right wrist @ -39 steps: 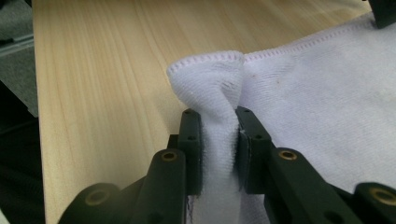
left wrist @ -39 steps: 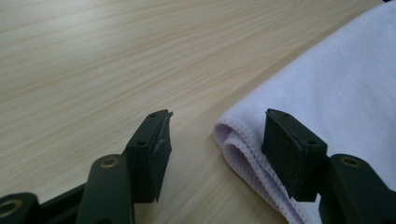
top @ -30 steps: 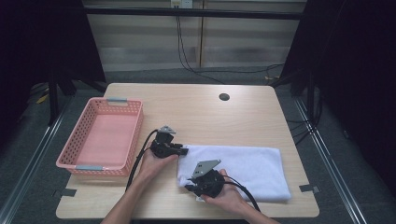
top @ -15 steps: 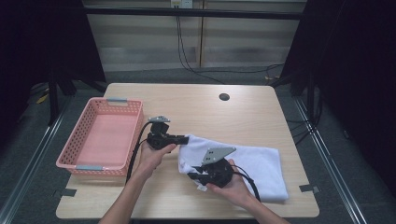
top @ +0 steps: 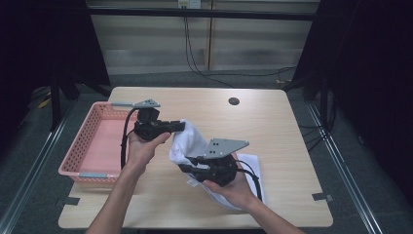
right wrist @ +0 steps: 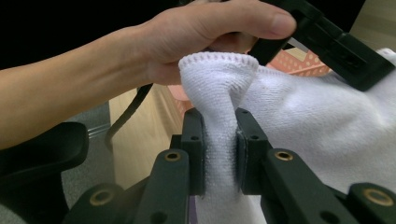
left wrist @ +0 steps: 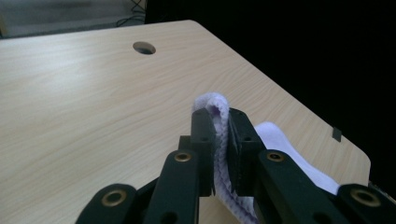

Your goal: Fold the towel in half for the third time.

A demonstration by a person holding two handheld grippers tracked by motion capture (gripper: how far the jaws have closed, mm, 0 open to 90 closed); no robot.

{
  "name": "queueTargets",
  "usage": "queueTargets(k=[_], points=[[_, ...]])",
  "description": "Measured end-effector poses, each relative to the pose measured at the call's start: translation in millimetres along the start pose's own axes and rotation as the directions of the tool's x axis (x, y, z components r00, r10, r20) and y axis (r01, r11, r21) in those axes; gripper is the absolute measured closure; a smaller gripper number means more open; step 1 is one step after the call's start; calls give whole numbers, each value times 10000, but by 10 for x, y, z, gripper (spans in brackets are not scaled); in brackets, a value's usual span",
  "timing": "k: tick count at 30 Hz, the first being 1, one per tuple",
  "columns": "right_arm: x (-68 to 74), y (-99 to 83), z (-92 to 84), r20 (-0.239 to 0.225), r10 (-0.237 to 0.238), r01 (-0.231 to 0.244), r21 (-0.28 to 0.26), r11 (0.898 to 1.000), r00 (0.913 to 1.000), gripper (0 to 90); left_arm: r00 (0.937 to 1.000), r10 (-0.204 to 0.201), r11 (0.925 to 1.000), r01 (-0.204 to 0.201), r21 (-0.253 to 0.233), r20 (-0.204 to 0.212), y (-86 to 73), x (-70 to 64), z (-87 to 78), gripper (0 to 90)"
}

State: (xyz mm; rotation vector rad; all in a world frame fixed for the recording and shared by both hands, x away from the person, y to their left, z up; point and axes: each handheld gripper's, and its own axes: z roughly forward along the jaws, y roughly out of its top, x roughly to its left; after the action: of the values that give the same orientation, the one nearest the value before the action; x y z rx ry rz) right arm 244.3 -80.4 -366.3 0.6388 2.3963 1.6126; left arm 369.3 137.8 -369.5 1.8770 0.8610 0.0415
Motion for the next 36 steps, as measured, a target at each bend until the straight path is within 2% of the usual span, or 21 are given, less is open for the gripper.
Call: queueTargets(k=[2, 4, 8, 9, 10, 15, 18, 20, 21, 22, 24, 26, 27, 29, 30, 32, 34, 35, 36], points=[[-14, -77, 65, 69, 184, -184, 92, 9998, 9998, 771, 9998, 139, 9995, -134, 299, -172, -52, 9, 100, 825], [-51, -201, 67, 10, 469, -469, 157, 9988, 9989, 771, 10000, 30, 9992, -29, 388, -8, -102, 7, 210, 825], [-78, -340, -141, 583, 649, -646, -72, 9979, 9962, 771, 9990, 28, 9991, -47, 413, 454, -80, -81, 412, 822], [-78, -340, -141, 583, 649, -646, -72, 9979, 9962, 771, 9990, 28, 9991, -47, 413, 454, -80, -81, 412, 821], [-100, -385, -310, 797, 787, -772, -207, 9968, 9937, 769, 9983, 212, 9989, -234, 413, 538, -34, -191, 524, 820], [-126, -582, -636, 1411, 1006, -983, -229, 9949, 9849, 765, 9933, 453, 9968, -519, 609, 1062, 35, -430, 864, 810], [-145, -797, -824, 1835, 1224, -1231, -75, 9924, 9754, 763, 9847, 840, 9887, -1014, 1102, 1524, -20, -501, 1160, 806], [-186, -961, -921, 2148, 1305, -1355, 86, 9907, 9679, 763, 9838, 652, 9836, -915, 1557, 1668, -96, -515, 1383, 807], [-227, -1041, -952, 2110, 1640, -1709, 148, 9852, 9636, 763, 9839, 505, 9834, -790, 1634, 1717, -132, -535, 1481, 808], [-257, -1105, -976, 2136, 1754, -1869, 346, 9818, 9610, 763, 9831, 444, 9824, -752, 1711, 1774, -165, -557, 1563, 808], [-263, -1196, -1036, 2310, 1723, -1924, 676, 9790, 9576, 763, 9771, 271, 9800, -676, 1870, 2111, -221, -607, 1713, 807], [-256, -1282, -1114, 2488, 1721, -1990, 871, 9761, 9531, 751, 9794, 366, 9752, -785, 2069, 1987, -255, -668, 1854, 791], [-261, -1336, -1152, 2637, 1779, -2090, 947, 9733, 9481, 738, 9809, 230, 9757, -641, 2094, 1930, -272, -685, 1910, 770], [-266, -1474, -1213, 2895, 1820, -2200, 1044, 9699, 9397, 706, 9826, 97, 9784, -477, 2012, 1856, -297, -710, 1987, 660], [-260, -1536, -1237, 3032, 1825, -2269, 1178, 9668, 9353, 666, 9821, 97, 9782, -483, 2019, 1882, -305, -716, 2013, 634], [-263, -1603, -1299, 3150, 1948, -2481, 1387, 9588, 9289, 573, 9815, 325, 9790, -693, 1918, 1888, -300, -741, 2002, 573], [-274, -1579, -1406, 3328, 1863, -2393, 1255, 9628, 9244, 472, 9799, 467, 9878, -741, 1367, 1942, -271, -755, 1881, 516], [-301, -1544, -1458, 3254, 1821, -2287, 1106, 9672, 9279, 448, 9804, 582, 9907, -800, 1104, 1882, -248, -757, 1795, 505], [-334, -1484, -1522, 3362, 1856, -2236, 776, 9716, 9233, 431, 9823, 630, 9915, -818, 1015, 1766, -237, -752, 1747, 479]])
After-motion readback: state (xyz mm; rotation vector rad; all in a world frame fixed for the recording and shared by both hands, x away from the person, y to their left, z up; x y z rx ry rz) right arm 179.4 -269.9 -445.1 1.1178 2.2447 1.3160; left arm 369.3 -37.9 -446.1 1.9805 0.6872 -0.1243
